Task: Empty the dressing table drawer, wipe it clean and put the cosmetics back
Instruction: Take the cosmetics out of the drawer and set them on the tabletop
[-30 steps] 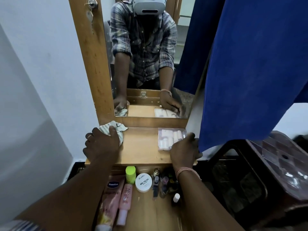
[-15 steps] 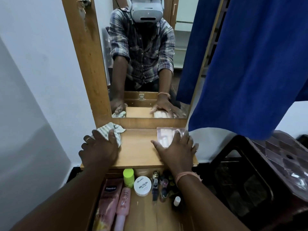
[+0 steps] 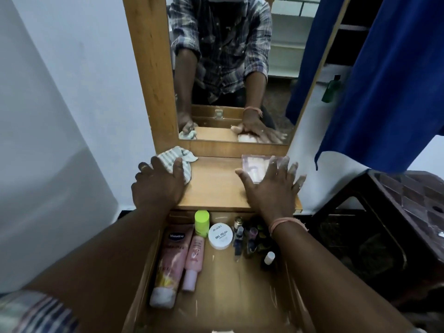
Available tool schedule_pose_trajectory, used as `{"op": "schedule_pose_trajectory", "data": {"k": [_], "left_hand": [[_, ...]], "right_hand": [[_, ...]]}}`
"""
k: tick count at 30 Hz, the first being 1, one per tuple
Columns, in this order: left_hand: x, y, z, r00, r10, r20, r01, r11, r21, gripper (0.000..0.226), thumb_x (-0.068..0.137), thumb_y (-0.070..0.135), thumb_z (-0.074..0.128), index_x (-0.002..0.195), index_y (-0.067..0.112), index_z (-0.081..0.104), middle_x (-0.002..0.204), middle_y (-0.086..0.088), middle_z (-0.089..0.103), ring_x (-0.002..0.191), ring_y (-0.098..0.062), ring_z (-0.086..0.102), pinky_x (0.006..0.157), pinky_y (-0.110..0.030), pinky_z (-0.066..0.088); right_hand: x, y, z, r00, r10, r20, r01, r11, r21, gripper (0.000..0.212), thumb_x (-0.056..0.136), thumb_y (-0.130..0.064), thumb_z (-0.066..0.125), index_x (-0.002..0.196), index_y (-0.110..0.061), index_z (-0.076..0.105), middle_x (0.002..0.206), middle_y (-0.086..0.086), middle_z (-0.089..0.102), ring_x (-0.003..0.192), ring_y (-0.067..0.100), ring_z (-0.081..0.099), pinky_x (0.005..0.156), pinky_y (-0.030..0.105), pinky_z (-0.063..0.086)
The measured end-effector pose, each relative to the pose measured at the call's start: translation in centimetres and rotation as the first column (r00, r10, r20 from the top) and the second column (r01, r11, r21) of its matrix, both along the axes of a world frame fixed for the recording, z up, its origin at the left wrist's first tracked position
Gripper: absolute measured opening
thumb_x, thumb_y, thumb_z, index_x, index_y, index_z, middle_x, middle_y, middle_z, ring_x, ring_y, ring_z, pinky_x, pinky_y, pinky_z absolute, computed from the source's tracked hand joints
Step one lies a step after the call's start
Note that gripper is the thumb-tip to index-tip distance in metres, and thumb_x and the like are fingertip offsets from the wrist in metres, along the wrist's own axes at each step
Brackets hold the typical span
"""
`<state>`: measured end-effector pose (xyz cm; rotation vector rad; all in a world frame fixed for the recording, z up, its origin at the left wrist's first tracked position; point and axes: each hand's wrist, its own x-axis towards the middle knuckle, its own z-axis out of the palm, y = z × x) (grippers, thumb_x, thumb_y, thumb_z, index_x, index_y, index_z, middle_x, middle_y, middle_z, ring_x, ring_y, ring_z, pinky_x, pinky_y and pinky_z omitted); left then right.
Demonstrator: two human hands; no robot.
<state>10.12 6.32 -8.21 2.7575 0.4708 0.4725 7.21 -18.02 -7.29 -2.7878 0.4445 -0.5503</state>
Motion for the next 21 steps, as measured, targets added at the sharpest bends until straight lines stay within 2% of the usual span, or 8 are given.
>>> {"op": "schedule_pose_trajectory", "data": {"k": [6, 9, 11, 12, 13, 15, 18, 21], "left_hand": [[0.2, 0.2, 0.5, 1.000, 0.017, -0.017, -0.017, 1.000, -0.011, 0.081, 0.096, 0.075, 0.015, 0.137, 0.010, 0.042, 0.128, -0.023, 0.053, 0.112, -0.041, 0.059, 0.089, -0.049, 0.049], [0.2, 0.3, 0.7, 0.999, 0.017, -0.035, -0.017, 1.000, -0.006, 0.081, 0.096, 0.075, 0.014, 0.138, 0.011, 0.041, 0.131, -0.022, 0.052, 0.113, -0.040, 0.059, 0.089, -0.048, 0.049], [0.1, 0.3, 0.8, 0.999, 0.014, -0.051, -0.015, 1.000, -0.016, 0.081, 0.096, 0.074, 0.013, 0.139, 0.012, 0.040, 0.133, -0.022, 0.051, 0.115, -0.040, 0.058, 0.090, -0.048, 0.049], [0.1, 0.2, 0.9, 0.998, 0.014, -0.053, -0.015, 1.000, -0.021, 0.080, 0.096, 0.074, 0.014, 0.139, 0.012, 0.040, 0.134, -0.022, 0.051, 0.115, -0.040, 0.058, 0.090, -0.048, 0.048], [0.1, 0.2, 0.9, 0.998, 0.014, -0.055, -0.015, 1.000, -0.024, 0.080, 0.096, 0.074, 0.014, 0.138, 0.011, 0.041, 0.134, -0.022, 0.051, 0.114, -0.040, 0.058, 0.090, -0.048, 0.048], [0.0, 0.2, 0.8, 0.999, 0.013, -0.050, -0.014, 1.000, -0.026, 0.078, 0.096, 0.073, 0.016, 0.136, 0.011, 0.042, 0.131, -0.022, 0.052, 0.112, -0.040, 0.059, 0.088, -0.047, 0.049], [0.1, 0.2, 0.6, 0.999, 0.012, -0.040, -0.013, 1.000, -0.029, 0.077, 0.097, 0.072, 0.019, 0.134, 0.010, 0.044, 0.127, -0.021, 0.053, 0.108, -0.040, 0.060, 0.085, -0.046, 0.049], [0.4, 0.3, 0.4, 0.998, 0.013, -0.058, -0.016, 0.999, -0.038, 0.077, 0.097, 0.072, 0.019, 0.136, 0.011, 0.043, 0.129, -0.020, 0.053, 0.109, -0.038, 0.059, 0.086, -0.047, 0.049]], "right_hand": [[-1.1, -0.5, 0.2, 0.994, 0.066, 0.085, -0.079, 0.983, 0.164, 0.099, 0.086, -0.087, 0.029, 0.151, -0.012, 0.029, 0.162, 0.019, 0.016, 0.152, 0.037, 0.006, 0.124, 0.057, 0.001], [-3.2, 0.9, 0.9, 0.959, 0.053, 0.279, -0.138, 0.947, 0.291, 0.057, 0.096, -0.057, 0.052, 0.136, -0.018, 0.042, 0.150, 0.012, 0.028, 0.141, 0.031, 0.024, 0.116, 0.055, 0.026], [-5.7, 3.4, 1.2, 0.881, 0.161, 0.446, -0.267, 0.946, 0.186, 0.030, 0.095, -0.037, 0.062, 0.117, -0.020, 0.052, 0.126, 0.005, 0.042, 0.116, 0.020, 0.041, 0.098, 0.042, 0.042], [-6.9, 5.0, 1.2, 0.851, 0.265, 0.453, -0.361, 0.922, 0.140, 0.019, 0.095, -0.032, 0.063, 0.107, -0.021, 0.054, 0.111, 0.000, 0.047, 0.102, 0.014, 0.045, 0.087, 0.035, 0.045], [-8.1, 6.6, 1.2, 0.840, 0.374, 0.392, -0.447, 0.888, 0.110, 0.011, 0.096, -0.031, 0.062, 0.097, -0.023, 0.054, 0.096, -0.004, 0.051, 0.087, 0.010, 0.048, 0.076, 0.032, 0.047], [-9.6, 9.4, 0.8, 0.862, 0.473, 0.185, -0.493, 0.866, 0.086, 0.022, 0.101, -0.040, 0.052, 0.084, -0.026, 0.053, 0.078, -0.007, 0.056, 0.068, 0.012, 0.053, 0.061, 0.035, 0.048], [-10.1, 11.7, -0.1, 0.912, 0.403, -0.071, -0.404, 0.915, 0.009, 0.034, 0.100, -0.052, 0.046, 0.095, -0.022, 0.062, 0.091, 0.000, 0.069, 0.083, 0.022, 0.068, 0.069, 0.037, 0.054], [-9.4, 12.6, -0.2, 0.924, 0.343, -0.167, -0.344, 0.939, 0.023, 0.036, 0.100, -0.050, 0.051, 0.103, -0.017, 0.064, 0.097, 0.001, 0.072, 0.090, 0.021, 0.072, 0.068, 0.032, 0.049]]}}
